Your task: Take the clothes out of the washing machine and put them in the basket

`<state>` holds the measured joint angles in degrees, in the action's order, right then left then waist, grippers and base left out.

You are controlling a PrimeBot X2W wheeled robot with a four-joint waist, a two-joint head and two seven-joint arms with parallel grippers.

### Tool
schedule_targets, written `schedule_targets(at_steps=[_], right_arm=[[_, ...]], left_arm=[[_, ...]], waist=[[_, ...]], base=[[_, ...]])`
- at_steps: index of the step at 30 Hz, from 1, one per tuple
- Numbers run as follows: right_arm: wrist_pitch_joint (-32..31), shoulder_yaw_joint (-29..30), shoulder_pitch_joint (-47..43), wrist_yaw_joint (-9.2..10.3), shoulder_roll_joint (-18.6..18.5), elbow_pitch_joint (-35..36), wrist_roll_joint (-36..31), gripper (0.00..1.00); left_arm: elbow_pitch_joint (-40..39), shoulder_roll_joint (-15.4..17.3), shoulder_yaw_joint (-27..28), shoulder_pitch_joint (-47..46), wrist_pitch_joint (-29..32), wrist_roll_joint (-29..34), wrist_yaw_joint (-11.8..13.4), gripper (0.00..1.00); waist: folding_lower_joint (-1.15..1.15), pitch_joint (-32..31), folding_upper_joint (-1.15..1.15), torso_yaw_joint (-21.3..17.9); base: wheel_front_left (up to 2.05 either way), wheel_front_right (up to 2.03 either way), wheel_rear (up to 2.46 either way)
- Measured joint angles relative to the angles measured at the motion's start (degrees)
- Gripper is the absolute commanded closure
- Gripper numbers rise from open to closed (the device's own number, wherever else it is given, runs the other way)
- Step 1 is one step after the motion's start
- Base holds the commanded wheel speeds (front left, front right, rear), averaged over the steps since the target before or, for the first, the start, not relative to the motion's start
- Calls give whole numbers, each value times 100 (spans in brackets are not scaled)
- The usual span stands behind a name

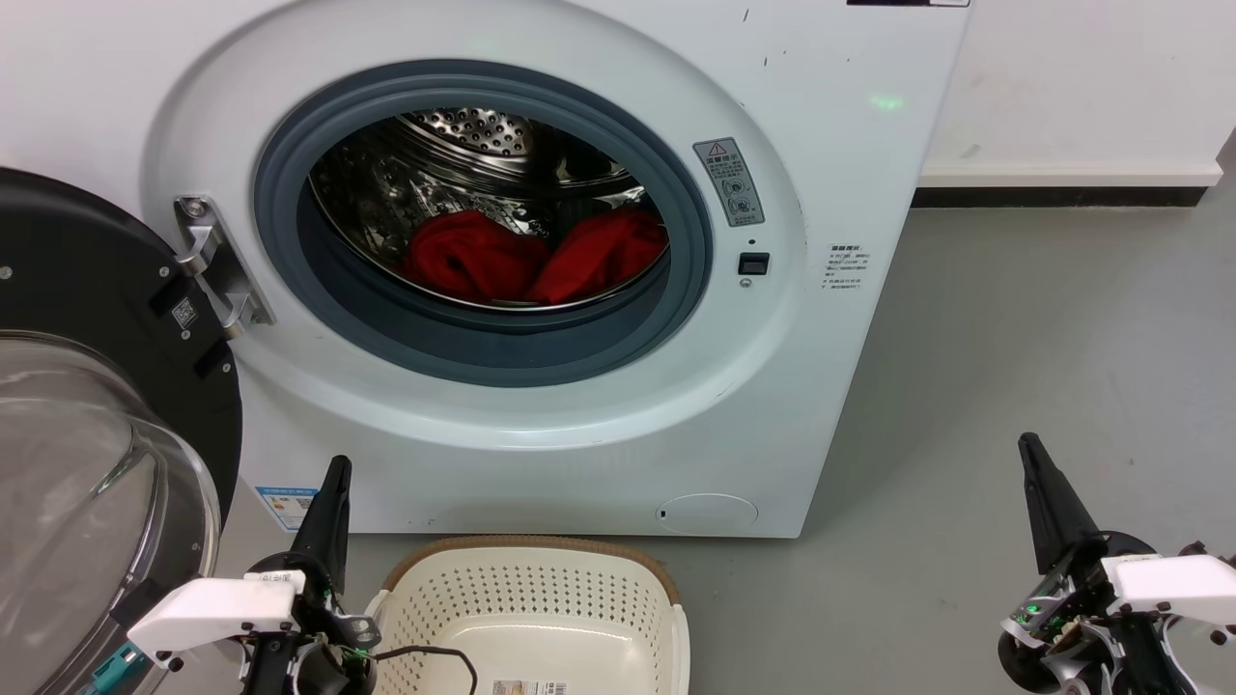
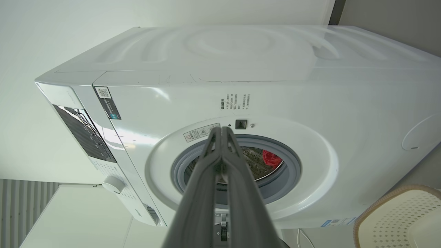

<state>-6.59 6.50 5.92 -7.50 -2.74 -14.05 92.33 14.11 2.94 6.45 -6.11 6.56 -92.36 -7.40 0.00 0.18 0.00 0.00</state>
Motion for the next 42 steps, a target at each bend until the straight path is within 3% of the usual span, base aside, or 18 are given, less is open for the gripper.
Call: schedule_targets(at_steps=[9, 10, 28, 35, 42], right_arm=[[0, -1, -10, 0, 3, -16, -2, 100], [0, -3, -37, 0, 9, -59, -2, 0], [414, -67, -304, 1, 32, -159, -457, 0], [584, 108, -300, 1, 31, -277, -1478, 0], [748, 294, -298, 1, 31, 145, -2803, 0]], left_arm=[[21, -1, -3, 8, -1, 0, 1, 100], [60, -4, -10, 35, -2, 0, 1, 0], [100, -23, 36, 338, -420, 508, 8, 0], [68, -21, 345, 338, -587, 1168, 8, 0], [-181, -22, 632, 337, -740, 1876, 103, 0]], waist=[[0, 0, 0, 0], [0, 0, 0, 0], [0, 15, 0, -9], [0, 19, 0, -17], [0, 37, 0, -20]], base=[[0, 0, 0], [0, 0, 0], [0, 0, 0], [0, 0, 0], [0, 0, 0]])
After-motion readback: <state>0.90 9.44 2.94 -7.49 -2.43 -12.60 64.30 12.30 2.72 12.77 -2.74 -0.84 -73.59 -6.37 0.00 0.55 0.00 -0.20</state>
